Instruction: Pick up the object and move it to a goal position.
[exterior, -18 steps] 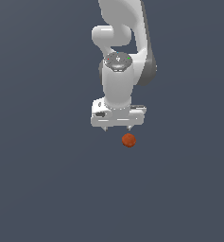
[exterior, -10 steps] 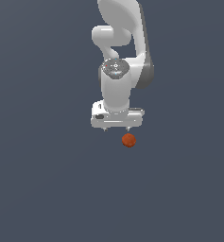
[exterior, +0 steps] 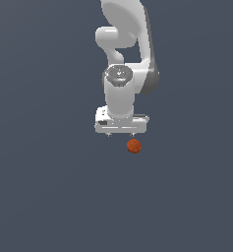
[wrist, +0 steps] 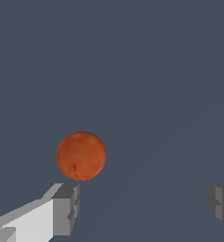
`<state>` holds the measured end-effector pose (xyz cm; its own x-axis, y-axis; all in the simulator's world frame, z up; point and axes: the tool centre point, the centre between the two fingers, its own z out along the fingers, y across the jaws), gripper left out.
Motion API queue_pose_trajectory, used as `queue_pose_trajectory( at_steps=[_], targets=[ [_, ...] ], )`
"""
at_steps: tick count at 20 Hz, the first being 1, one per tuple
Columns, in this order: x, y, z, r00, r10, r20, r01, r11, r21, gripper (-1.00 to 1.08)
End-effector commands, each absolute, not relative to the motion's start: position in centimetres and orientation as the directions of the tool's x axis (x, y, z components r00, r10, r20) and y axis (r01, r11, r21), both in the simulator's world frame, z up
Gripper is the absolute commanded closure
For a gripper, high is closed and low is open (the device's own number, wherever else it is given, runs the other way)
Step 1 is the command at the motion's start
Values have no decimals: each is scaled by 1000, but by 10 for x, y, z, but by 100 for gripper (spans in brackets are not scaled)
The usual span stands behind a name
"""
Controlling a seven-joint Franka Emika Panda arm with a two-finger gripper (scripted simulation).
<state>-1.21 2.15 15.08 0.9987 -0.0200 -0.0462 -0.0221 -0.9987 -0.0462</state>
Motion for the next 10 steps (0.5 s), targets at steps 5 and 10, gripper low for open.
queue_pose_trajectory(
  at_steps=[5,10],
  targets=[
    [-12,25,148,996,-75,-48,-77,-996,-43,-92],
    [-13,30,144,987,-151,-49,-153,-988,-37,-92]
  ],
)
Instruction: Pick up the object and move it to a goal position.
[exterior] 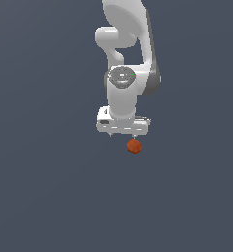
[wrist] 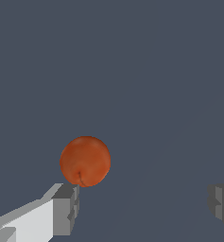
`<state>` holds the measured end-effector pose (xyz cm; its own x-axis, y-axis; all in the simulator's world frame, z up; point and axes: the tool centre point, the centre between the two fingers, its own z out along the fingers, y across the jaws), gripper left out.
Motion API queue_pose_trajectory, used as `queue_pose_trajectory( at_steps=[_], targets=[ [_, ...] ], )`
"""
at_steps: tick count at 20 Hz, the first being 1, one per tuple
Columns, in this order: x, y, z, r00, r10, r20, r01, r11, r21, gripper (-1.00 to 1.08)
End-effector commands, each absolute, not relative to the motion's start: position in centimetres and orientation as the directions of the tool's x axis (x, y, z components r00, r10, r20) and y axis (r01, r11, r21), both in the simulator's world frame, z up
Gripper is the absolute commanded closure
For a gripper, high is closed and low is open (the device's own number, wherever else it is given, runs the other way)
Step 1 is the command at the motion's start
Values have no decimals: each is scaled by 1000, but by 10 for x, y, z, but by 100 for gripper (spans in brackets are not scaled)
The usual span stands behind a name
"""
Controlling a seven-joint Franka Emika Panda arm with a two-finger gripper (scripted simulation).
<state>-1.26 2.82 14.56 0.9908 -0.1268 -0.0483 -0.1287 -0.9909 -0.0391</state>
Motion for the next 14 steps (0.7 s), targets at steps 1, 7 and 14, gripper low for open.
queue_pose_trajectory(
  at_steps=[1,7,14],
  targets=[
    [-13,31,143,984,-170,-49,-172,-985,-36,-92],
    [-13,39,137,952,-301,-49,-303,-953,-27,-92],
    [-14,49,129,888,-458,-46,-459,-888,-16,-92]
  ],
)
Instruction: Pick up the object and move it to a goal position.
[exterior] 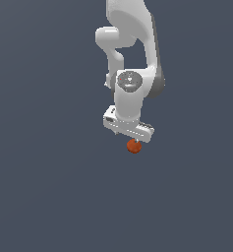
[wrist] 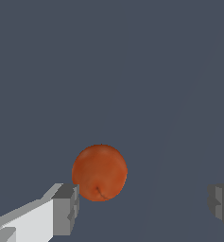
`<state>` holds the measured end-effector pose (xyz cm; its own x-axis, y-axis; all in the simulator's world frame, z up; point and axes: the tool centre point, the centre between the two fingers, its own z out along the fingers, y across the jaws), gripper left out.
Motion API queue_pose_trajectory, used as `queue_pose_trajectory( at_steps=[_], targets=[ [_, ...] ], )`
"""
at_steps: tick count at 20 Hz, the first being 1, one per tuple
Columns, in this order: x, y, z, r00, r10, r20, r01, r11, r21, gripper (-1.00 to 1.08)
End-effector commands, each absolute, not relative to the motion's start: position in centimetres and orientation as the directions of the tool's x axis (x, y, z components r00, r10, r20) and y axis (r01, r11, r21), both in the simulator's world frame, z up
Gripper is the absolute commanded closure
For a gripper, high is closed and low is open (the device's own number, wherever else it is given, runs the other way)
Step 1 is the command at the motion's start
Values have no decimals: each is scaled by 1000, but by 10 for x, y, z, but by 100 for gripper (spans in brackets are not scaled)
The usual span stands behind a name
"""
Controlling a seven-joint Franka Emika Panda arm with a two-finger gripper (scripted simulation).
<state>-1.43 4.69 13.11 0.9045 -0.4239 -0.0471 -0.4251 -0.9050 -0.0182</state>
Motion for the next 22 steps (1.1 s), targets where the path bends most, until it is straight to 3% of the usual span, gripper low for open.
queue_pose_trajectory(
  at_steps=[1,22],
  targets=[
    [-15,50,128,876,-479,-45,-480,-877,-14,-92],
    [-19,78,107,532,-846,-19,-847,-532,4,-92]
  ],
)
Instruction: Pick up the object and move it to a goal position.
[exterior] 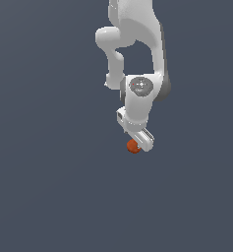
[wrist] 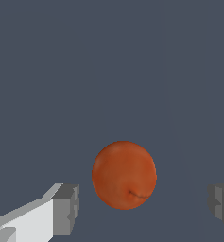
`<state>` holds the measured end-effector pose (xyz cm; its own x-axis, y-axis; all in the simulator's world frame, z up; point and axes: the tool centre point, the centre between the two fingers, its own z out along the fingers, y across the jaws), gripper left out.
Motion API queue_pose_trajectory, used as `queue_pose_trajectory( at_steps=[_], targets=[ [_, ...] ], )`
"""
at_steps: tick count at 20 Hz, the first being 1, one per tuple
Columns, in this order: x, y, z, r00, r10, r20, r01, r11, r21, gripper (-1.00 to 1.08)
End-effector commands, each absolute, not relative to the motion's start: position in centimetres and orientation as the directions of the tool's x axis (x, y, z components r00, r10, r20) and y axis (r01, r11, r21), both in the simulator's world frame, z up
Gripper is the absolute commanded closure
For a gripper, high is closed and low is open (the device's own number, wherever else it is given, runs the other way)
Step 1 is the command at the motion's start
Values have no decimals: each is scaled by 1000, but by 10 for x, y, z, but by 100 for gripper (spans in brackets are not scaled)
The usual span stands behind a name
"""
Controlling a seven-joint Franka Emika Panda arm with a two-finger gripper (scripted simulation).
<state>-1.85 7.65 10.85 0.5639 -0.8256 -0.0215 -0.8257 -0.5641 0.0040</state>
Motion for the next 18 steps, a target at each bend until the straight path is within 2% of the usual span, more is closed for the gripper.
queue_pose_trajectory(
  at_steps=[1,10,18],
  targets=[
    [-19,80,106,512,-859,-17,-859,-512,4,-92],
    [-21,89,100,357,-934,-5,-934,-357,2,-92],
    [-21,92,97,292,-956,0,-956,-292,0,-92]
  ],
)
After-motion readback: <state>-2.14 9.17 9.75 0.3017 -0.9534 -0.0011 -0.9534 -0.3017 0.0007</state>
